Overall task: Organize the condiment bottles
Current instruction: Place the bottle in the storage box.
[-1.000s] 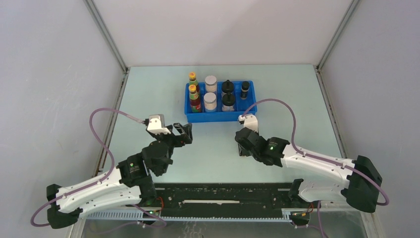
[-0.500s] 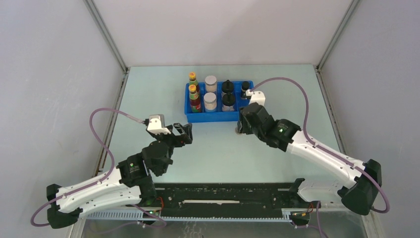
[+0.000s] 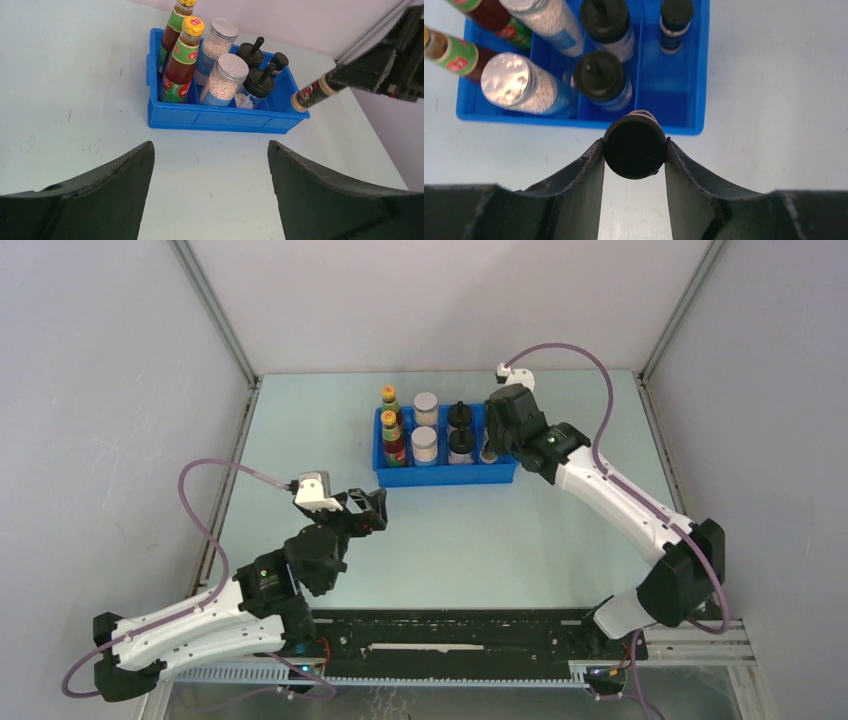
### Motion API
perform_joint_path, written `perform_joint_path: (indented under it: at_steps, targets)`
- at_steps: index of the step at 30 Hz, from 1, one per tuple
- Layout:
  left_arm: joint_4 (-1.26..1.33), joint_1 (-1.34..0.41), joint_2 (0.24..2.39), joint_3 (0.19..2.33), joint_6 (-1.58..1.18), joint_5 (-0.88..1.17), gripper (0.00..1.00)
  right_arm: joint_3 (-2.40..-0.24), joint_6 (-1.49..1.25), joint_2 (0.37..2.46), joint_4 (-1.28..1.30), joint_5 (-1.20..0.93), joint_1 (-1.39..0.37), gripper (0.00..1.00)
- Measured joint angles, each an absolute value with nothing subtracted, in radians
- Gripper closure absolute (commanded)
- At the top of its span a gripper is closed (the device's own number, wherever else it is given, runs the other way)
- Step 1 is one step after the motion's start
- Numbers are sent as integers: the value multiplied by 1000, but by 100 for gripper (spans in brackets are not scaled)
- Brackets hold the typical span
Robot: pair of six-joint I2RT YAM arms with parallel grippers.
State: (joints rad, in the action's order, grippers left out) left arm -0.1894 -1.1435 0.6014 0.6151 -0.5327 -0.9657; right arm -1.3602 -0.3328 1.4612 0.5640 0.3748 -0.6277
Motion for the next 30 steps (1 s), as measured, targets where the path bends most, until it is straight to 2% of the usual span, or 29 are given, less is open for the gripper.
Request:
perform_joint_path:
  at_steps: [12,30]
  targets:
    - [-190,-1143,601,615,-532,-978,12,-1533,-286,1685,539,345,-535,100]
    - [-192,-1143,596,615,-530,-991,12,-1567,-276,1860,502,293,-442,100]
